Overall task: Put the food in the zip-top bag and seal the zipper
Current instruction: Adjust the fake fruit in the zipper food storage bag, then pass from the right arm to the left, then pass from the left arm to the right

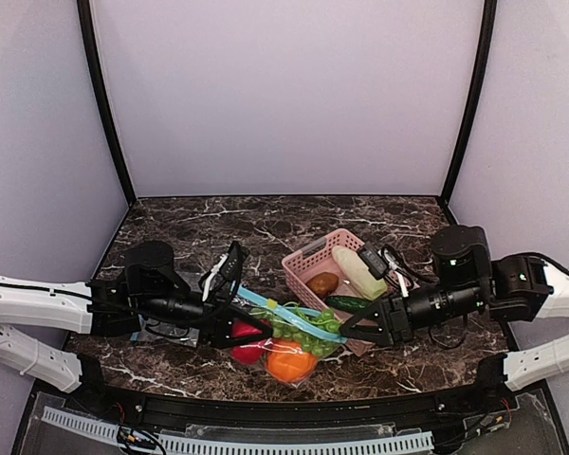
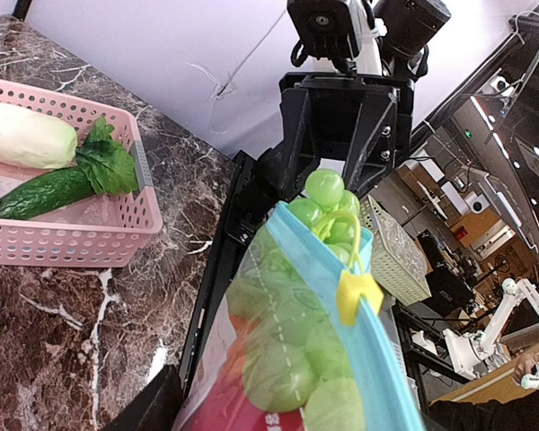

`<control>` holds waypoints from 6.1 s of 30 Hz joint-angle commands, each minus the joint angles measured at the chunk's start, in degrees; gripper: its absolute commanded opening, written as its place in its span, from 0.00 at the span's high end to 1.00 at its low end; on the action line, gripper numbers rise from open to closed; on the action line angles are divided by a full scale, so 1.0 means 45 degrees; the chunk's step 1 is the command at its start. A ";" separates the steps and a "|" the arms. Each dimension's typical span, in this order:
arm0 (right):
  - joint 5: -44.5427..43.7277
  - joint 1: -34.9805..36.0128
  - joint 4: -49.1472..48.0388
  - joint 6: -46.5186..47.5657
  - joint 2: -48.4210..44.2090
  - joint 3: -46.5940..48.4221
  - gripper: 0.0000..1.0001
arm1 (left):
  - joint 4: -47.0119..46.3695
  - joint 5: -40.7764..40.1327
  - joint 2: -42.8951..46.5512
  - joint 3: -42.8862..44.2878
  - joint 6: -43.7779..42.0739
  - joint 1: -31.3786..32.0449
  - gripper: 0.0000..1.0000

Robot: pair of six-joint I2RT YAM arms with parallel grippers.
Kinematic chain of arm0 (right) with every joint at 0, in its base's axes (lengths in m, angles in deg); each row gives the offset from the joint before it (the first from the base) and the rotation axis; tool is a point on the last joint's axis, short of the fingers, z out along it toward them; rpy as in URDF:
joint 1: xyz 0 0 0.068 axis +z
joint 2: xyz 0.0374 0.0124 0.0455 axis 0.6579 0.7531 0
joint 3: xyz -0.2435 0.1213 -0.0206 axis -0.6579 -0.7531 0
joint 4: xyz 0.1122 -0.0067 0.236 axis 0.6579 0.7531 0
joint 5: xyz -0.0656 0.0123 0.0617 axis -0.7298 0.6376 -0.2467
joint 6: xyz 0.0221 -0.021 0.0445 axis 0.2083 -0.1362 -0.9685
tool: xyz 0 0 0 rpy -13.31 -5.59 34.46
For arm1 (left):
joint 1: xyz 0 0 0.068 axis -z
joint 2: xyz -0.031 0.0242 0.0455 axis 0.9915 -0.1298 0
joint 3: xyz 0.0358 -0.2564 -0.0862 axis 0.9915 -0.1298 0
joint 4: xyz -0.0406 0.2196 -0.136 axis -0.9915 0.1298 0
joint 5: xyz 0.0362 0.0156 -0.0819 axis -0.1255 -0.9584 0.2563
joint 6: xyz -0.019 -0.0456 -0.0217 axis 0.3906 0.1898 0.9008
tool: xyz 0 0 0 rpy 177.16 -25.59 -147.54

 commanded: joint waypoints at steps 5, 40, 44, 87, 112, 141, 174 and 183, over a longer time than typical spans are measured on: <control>0.0485 -0.0054 -0.1341 0.0272 0.0577 0.0589 0.68 | -0.0551 0.0937 -0.0231 0.0321 0.0112 -0.0063 0.61; 0.3659 0.0108 -0.6523 -0.0958 0.3562 -0.0914 0.93 | -0.2831 0.1370 -0.0835 0.0236 0.0890 -0.0064 0.64; 0.3612 0.0192 -0.6842 -0.1091 0.3888 -0.0925 0.93 | -0.3171 0.1493 -0.0967 0.0233 0.1016 -0.0056 0.64; 0.1272 0.0657 -0.3749 0.1043 0.1425 -0.0377 0.44 | -0.0976 0.1443 0.0050 -0.0199 0.0738 -0.0859 0.64; 0.1193 0.0595 -0.5166 0.0898 0.2092 -0.0220 0.16 | -0.2808 0.2874 -0.0357 -0.0514 0.1782 -0.0849 0.64; 0.1488 0.0473 -0.5596 0.0538 0.2639 -0.0222 0.95 | -0.2881 0.2966 -0.0379 -0.0548 0.1927 -0.0863 0.65; 0.2838 0.0441 -0.4723 0.1135 0.3320 0.0647 1.00 | 0.1151 0.3923 -0.1408 0.1976 -0.0672 -0.0425 0.16; 0.2862 0.0448 -0.4640 0.1110 0.3434 0.0704 1.00 | 0.1381 0.4413 -0.2336 0.2634 -0.0914 0.0045 0.35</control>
